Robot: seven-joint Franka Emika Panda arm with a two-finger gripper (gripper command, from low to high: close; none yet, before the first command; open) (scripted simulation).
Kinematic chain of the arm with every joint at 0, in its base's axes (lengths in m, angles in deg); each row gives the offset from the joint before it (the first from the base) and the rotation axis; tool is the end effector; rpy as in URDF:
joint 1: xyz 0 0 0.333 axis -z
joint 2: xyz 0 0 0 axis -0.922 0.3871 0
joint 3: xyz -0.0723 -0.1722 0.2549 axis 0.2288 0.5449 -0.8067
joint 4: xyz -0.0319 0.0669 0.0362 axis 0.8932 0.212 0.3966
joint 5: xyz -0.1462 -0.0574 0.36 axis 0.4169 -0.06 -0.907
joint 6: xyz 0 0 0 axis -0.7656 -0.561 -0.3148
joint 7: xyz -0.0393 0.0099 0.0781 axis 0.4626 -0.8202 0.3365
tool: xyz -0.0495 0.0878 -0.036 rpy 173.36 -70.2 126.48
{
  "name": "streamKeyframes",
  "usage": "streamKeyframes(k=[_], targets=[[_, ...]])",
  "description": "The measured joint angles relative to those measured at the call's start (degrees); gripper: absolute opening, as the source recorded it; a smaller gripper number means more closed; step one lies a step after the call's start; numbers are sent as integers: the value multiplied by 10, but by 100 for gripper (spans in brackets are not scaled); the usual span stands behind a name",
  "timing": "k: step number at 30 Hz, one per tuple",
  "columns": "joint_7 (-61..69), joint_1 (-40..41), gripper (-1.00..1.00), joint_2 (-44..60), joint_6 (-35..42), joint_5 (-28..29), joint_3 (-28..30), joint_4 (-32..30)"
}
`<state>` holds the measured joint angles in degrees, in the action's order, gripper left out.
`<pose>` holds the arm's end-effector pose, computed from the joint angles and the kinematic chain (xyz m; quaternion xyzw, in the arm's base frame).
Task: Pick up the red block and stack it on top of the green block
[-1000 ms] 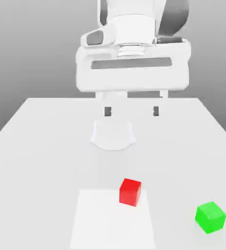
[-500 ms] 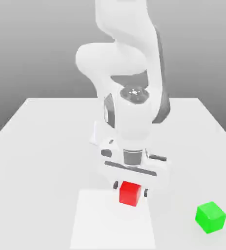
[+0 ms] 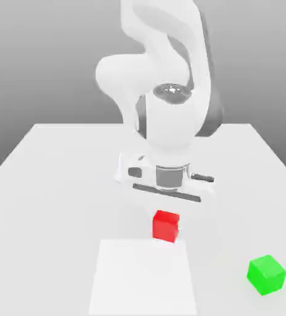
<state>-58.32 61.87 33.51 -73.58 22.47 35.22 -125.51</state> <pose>0.3544 0.0766 0.2117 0.8540 -0.5202 0.0015 0.0048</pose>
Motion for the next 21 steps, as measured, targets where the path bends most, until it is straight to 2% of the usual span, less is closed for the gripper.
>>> streamKeyframes(k=[5,12,17,18,21], targets=[[-37,-54,-100,44,49,26,-22,88],[-65,-115,-100,102,112,30,-60,213],[-97,-136,-100,189,45,70,-43,234],[-101,-139,100,201,35,75,-40,234],[-101,-139,100,201,35,75,-40,234]])
